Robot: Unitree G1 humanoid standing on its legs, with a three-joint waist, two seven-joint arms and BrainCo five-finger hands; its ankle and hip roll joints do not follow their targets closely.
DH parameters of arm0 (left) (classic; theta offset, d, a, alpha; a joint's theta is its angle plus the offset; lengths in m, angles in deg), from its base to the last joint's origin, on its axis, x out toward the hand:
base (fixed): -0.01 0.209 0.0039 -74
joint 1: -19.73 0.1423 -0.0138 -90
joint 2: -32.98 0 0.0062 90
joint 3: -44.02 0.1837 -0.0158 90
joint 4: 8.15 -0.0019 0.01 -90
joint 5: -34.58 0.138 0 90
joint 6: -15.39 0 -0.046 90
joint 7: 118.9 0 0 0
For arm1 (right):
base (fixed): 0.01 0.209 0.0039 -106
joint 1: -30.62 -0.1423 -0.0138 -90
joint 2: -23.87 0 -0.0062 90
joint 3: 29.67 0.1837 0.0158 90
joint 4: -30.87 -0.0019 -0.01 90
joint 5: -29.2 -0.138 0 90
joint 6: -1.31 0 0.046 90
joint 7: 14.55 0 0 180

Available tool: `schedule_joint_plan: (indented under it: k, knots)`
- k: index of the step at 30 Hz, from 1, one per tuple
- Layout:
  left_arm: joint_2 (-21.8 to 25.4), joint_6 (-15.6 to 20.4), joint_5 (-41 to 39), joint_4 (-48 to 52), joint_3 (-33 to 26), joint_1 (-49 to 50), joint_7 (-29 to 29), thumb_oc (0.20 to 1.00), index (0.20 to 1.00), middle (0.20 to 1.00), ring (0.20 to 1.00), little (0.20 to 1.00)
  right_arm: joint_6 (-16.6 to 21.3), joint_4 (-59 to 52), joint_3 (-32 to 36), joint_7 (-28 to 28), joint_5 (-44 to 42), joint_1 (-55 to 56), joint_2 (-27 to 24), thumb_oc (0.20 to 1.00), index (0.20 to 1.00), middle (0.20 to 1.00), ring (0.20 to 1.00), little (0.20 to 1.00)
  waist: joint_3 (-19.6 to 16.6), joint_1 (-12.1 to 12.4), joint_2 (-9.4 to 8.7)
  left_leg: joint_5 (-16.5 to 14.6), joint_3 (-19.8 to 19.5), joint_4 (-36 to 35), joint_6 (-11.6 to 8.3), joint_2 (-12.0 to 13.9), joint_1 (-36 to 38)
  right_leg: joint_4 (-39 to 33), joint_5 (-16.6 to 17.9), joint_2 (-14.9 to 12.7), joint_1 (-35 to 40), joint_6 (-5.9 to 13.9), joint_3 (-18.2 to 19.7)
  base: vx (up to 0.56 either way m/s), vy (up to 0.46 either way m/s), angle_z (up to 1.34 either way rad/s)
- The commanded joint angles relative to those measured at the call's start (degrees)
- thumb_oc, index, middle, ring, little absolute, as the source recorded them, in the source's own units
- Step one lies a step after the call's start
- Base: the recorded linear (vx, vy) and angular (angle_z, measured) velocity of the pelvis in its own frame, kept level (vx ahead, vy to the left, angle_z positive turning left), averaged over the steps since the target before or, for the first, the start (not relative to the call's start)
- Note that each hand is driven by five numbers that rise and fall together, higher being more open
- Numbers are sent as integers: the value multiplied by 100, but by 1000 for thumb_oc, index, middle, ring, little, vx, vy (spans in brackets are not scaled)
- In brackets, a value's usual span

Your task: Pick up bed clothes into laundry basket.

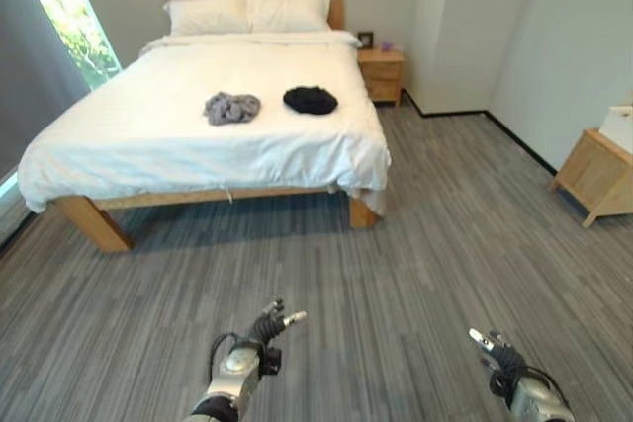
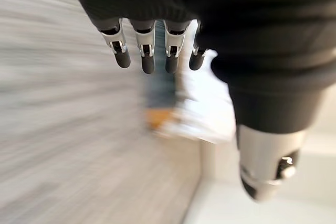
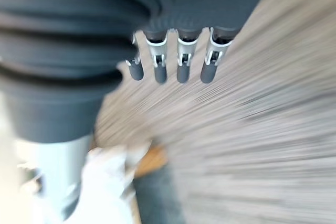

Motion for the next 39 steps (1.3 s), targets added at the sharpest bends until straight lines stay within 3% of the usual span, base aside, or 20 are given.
schedule_joint_plan:
  k: [1, 11, 24, 29, 33, 34, 35, 36, 39]
  knots:
    - [87, 119, 55, 396, -314, 210, 149, 1000, 1000, 1000, 1000, 1000, 115, -776, 177, 159, 756, 121, -143, 1000, 1000, 1000, 1000, 1000, -5, 88, -96, -203, -51, 68, -241, 83, -61, 136, 314, -529, -396, 613, -138, -11, -1, -9]
    - [-234, 165, -397, 1087, -588, 857, 290, 1000, 1000, 1000, 1000, 1000, 438, -2049, 335, 134, 534, 806, 232, 1000, 1000, 1000, 1000, 1000, 118, 89, -89, -250, -77, 68, -200, 52, -75, 161, 273, -589, -392, 637, -152, 10, 8, -4]
    - [-71, 198, 112, 1182, -683, 771, 515, 1000, 1000, 1000, 1000, 1000, 497, -2013, 176, 110, 350, 774, 285, 1000, 1000, 1000, 1000, 1000, 205, 97, -118, -322, 2, 68, -165, 3, -89, 129, 292, -643, -446, 692, -84, 19, 23, 0]
    - [23, 287, 6, 1216, -1091, 958, 619, 1000, 1000, 1000, 1000, 1000, 538, -2065, 192, 119, 456, 554, 174, 1000, 1000, 1000, 1000, 1000, 312, 199, -133, -405, 144, 94, -61, -84, -100, 258, 318, -771, -575, 787, 60, 37, 87, -13]
    - [33, 293, -133, 1198, -1222, 948, 655, 1000, 1000, 1000, 1000, 1000, 549, -2055, 182, 152, 541, 411, 140, 1000, 1000, 1000, 1000, 1000, 448, 269, -116, -548, 157, 283, 68, -171, -181, 1000, 360, -984, -917, 875, 124, 26, 125, -15]
    - [17, 291, -205, 1185, -1242, 906, 670, 1000, 1000, 1000, 1000, 1000, 573, -2082, 196, 181, 516, 396, 178, 1000, 1000, 1000, 1000, 1000, 587, 236, -103, -650, 97, 391, 196, -263, -159, 1954, 875, -1175, -1340, 931, 208, 44, 187, -6]
    - [20, 283, -216, 1188, -1237, 872, 685, 1000, 1000, 1000, 1000, 1000, 583, -2099, 196, 195, 480, 377, 213, 1000, 1000, 1000, 1000, 1000, 679, 205, -68, -696, 95, 430, 265, -282, -121, 2471, 1176, -1262, -1554, 920, 199, 88, 261, -18]
    - [30, 256, -214, 1289, -1228, 863, 687, 1000, 1000, 1000, 1000, 1000, 590, -2178, 218, 208, 435, 398, 243, 1000, 1000, 1000, 1000, 1000, 752, 163, -18, -739, 89, 474, 328, -279, -98, 3021, 1283, -1309, -1776, 899, 223, 64, 153, -13]
    - [65, 214, -114, 1448, -1174, 841, 643, 1000, 1000, 1000, 1000, 1000, 569, -2234, 258, 198, 358, 460, 315, 1000, 1000, 1000, 1000, 1000, 866, 68, 64, -822, 48, 538, 343, -206, 37, 3455, 1260, -1340, -2216, 880, 134, 250, 101, 24]
